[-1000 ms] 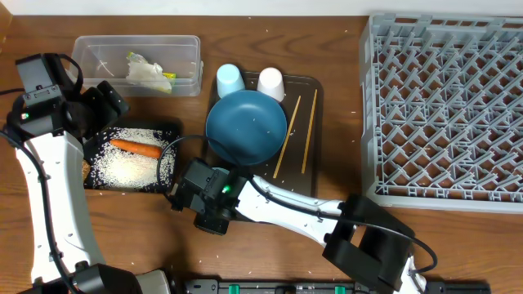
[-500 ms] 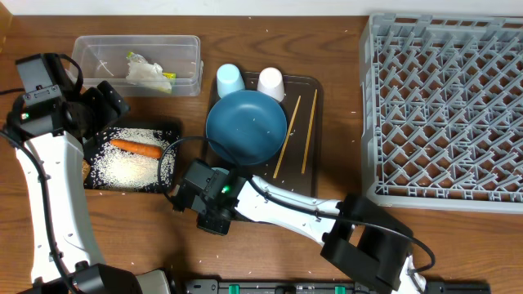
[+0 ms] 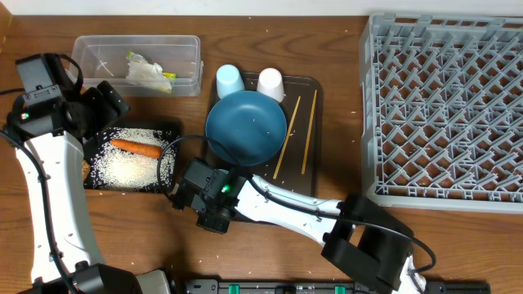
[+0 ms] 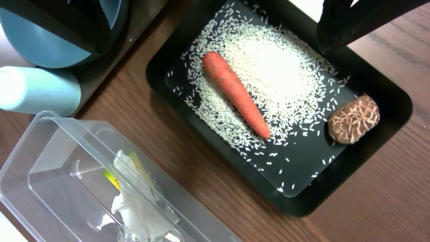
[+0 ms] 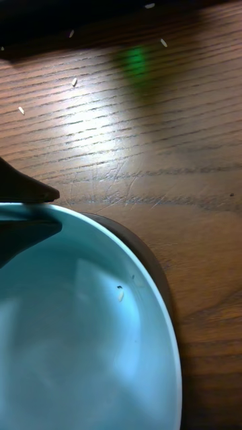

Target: Sort waste into correct bins and load items into the dishwasher rack

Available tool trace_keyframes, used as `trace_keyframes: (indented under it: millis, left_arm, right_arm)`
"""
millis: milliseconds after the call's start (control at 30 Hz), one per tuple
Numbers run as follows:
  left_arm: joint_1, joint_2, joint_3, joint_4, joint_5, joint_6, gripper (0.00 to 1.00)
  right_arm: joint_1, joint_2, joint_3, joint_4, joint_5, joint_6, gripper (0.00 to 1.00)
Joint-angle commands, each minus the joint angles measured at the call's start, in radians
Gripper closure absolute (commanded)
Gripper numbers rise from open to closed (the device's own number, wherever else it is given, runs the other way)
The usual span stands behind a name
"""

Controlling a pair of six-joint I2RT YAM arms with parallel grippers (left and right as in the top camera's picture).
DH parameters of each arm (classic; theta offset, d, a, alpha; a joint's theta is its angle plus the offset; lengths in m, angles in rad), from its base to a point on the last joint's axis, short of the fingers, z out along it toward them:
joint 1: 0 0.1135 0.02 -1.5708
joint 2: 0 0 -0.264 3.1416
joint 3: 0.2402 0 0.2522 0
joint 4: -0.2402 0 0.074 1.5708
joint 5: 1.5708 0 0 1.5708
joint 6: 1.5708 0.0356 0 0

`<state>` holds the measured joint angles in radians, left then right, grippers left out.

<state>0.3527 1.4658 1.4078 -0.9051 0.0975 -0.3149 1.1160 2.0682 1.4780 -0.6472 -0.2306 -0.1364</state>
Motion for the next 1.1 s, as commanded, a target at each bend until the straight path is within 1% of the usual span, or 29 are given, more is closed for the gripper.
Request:
trace_keyframes:
  millis: [0,267,367,600,700,833,867,900,967,1000,1033,1067]
  left_arm:
    - [0.004,-0.007,0.014,0.000,-0.005,-0.005,0.02]
    - [0.004,-0.007,0.014,0.000,-0.005,-0.005,0.02]
    - [0.004,-0.007,0.014,0.000,-0.005,-0.005,0.02]
    - [0.004,-0.007,0.014,0.000,-0.005,-0.005,0.02]
    - [0.004,-0.007,0.014,0.000,-0.005,-0.005,0.02]
    - [0.004,-0.007,0.014,0.000,-0.005,-0.005,0.02]
    - [0.004,-0.007,0.014,0.000,-0.005,-0.005,0.02]
    - [0.004,-0.007,0.014,0.000,-0.005,-0.005,0.02]
    - [0.004,-0.007,0.014,0.000,-0.005,-0.005,0.02]
    - [0.004,-0.007,0.014,0.000,-0.005,-0.005,0.02]
    - [0.004,-0.007,0.014,0.000,-0.005,-0.005,0.02]
    - [0.004,-0.007,0.014,0.000,-0.005,-0.005,0.02]
  right_arm:
    - [0.003,0.003,0.017,-0.003,-0.059,0.000,0.99]
    - [-0.019,-0.027,0.107,-0.053,-0.161,0.001,0.99]
    - [-0.055,-0.061,0.134,-0.074,-0.229,0.001,0.99]
    - [-0.160,-0.145,0.136,-0.072,-0.362,0.008,0.99]
    - [-0.209,-0.164,0.136,-0.076,-0.380,0.008,0.99]
    - [-0.232,-0.164,0.135,-0.110,-0.374,-0.018,0.99]
    - [-0.229,-0.164,0.134,-0.125,-0.371,-0.035,0.94]
    - [-0.222,-0.164,0.132,-0.136,-0.361,-0.049,0.88]
    - [-0.197,-0.164,0.126,-0.150,-0.296,-0.052,0.67]
    - [-0.180,-0.160,0.122,-0.151,-0.247,-0.052,0.55]
    - [-0.161,-0.156,0.117,-0.153,-0.200,-0.052,0.47]
    - [-0.143,-0.148,0.114,-0.153,-0.165,-0.053,0.42]
